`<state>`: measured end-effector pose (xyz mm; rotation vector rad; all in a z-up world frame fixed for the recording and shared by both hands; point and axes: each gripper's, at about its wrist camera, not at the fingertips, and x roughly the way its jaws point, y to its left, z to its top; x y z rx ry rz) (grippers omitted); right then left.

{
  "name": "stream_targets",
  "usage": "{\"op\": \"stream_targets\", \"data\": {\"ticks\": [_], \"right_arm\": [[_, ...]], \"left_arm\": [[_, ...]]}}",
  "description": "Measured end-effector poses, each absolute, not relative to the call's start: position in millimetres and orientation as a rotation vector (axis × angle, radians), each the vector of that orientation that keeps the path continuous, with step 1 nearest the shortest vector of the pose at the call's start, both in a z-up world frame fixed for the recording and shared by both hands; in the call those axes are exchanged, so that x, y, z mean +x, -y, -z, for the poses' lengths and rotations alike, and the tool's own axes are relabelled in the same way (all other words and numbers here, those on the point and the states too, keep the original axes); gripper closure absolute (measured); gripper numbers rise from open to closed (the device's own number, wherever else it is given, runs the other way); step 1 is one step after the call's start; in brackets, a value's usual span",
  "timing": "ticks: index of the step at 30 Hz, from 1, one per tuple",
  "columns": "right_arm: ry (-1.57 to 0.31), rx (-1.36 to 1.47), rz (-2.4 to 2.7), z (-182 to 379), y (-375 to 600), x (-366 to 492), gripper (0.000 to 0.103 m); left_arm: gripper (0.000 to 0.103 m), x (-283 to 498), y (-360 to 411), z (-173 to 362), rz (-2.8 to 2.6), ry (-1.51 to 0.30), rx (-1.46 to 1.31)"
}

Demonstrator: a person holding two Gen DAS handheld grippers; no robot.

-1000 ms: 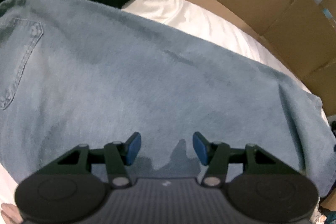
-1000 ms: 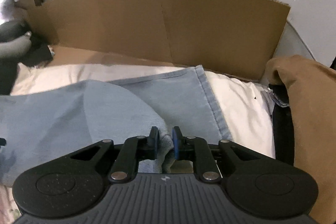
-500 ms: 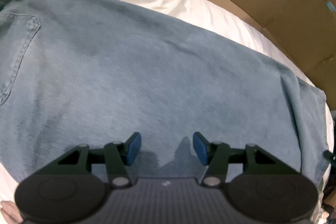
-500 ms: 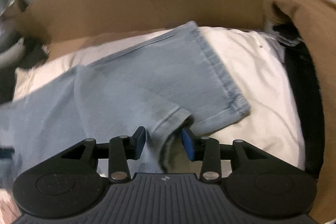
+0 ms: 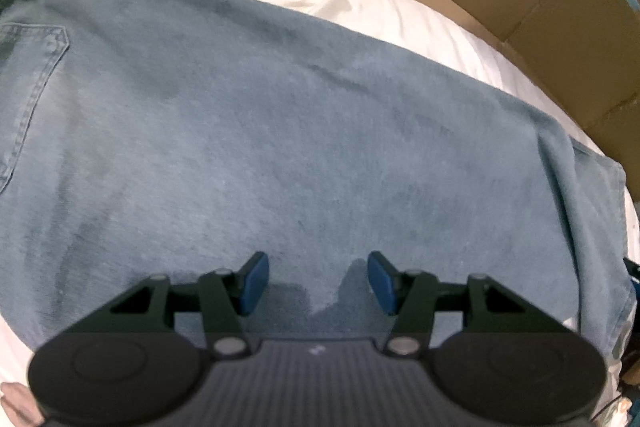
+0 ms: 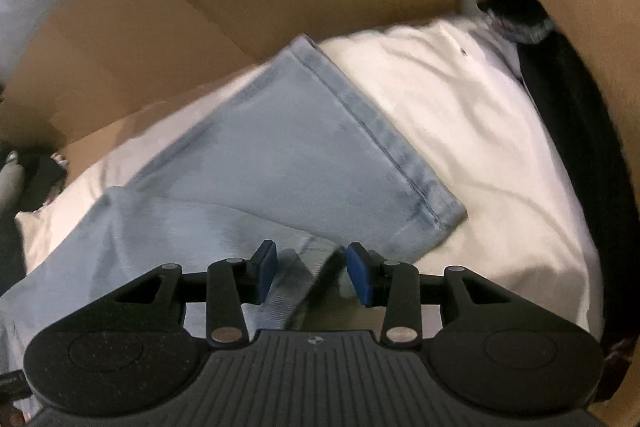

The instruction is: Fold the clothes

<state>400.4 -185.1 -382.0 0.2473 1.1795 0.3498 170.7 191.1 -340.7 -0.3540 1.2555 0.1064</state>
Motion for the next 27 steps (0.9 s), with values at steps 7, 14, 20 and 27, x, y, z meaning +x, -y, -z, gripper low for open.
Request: {"op": "stream_targets", "data": {"ticks": [7, 14, 20, 27], "right_arm": [[-1.217, 0.218, -0.361, 397.3, 173.5, 394.0, 0.057], [-1.215, 0.175, -0.36, 401.3, 162.4, 393.5, 0.054], [-1.196, 0.112, -0.369, 400.8, 151.9, 397.8, 0.054], [-1.148, 0.104, -0.318, 405.4, 141.3, 395.1, 0.056]], "left_arm": [[0.043, 170.4, -187.7, 341.6, -0.106, -1.258, -0.338], [0.038, 169.0, -185.3, 343.2, -0.104, -1.261, -0.323], [0.037, 172.7, -184.5, 342.7, -0.1, -1.275, -0.312], [0.037, 180.4, -187.0, 334.7, -0.099, -1.274, -0.347]]}}
